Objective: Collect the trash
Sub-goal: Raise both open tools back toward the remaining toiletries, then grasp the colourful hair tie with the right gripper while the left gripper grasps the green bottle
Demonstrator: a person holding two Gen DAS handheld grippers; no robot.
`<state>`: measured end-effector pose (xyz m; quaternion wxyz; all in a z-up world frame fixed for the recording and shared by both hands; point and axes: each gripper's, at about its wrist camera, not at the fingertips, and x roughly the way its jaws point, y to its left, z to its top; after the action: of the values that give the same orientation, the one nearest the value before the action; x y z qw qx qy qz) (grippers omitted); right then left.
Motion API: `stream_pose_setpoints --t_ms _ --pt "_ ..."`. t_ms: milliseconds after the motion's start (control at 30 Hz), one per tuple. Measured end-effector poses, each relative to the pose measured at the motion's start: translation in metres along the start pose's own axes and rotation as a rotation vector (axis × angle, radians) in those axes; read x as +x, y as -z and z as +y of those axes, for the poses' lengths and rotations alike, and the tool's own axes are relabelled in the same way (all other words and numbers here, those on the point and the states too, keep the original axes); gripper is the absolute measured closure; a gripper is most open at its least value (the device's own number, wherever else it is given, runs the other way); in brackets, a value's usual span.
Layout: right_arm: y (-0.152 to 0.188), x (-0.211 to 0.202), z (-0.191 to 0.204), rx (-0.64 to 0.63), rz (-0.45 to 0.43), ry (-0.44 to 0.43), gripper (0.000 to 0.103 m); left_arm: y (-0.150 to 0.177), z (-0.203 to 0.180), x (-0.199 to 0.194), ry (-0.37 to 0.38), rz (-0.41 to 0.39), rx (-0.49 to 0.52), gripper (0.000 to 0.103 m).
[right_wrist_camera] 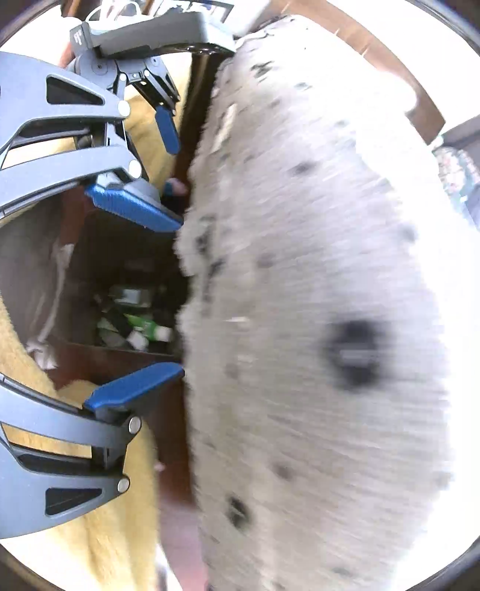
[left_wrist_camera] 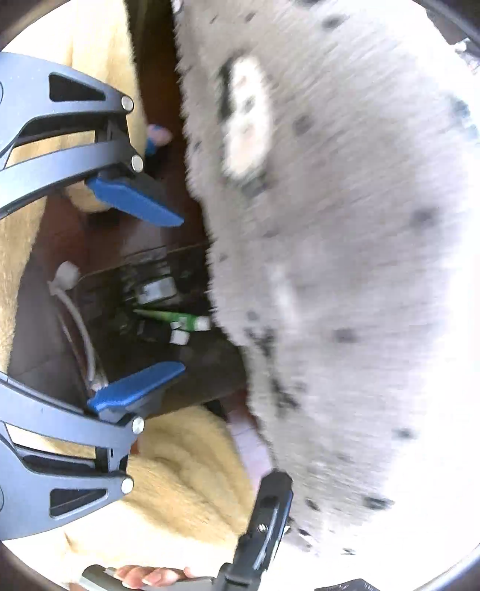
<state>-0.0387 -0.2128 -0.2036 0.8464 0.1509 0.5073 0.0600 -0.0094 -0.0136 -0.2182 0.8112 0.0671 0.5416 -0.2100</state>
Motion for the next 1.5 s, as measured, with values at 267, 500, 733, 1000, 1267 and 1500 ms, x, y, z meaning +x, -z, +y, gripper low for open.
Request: stream_pose_setpoints --t_ms 267,500,733,1000,1267,1500 --pt "-0.059 -0.058 0.015 -0.096 -0.199 0.051 0.024 -0.048 0.01 -0.071 -0.038 -0.201 0.014 0.029" --pt "-0.133 -0.057 0.008 -0.08 -0.245 0.079 0.024 -0.116 0.011 -0.09 -0.066 -0.292 0.041 0.027" --pt "-0.19 -0.038 0.01 -0.095 -0.259 0.143 0.024 -0.178 0.002 -0.065 -0.139 -0.32 0.066 0.027" --pt "-0.241 -0.004 0.003 -0.024 -0.194 0.077 0.047 -0.227 0.0 -0.044 -0.13 -0.31 0.071 0.027" --pt "-0.255 0.016 0.0 -0.001 -0.143 0.077 0.053 -0.259 -0.003 -0.017 -0.14 -0.264 0.084 0.033" --pt "-0.264 0.029 -0.019 0.123 -0.09 -0.051 0.056 -0.27 -0.002 0.002 -0.113 -0.234 0.073 0.053"
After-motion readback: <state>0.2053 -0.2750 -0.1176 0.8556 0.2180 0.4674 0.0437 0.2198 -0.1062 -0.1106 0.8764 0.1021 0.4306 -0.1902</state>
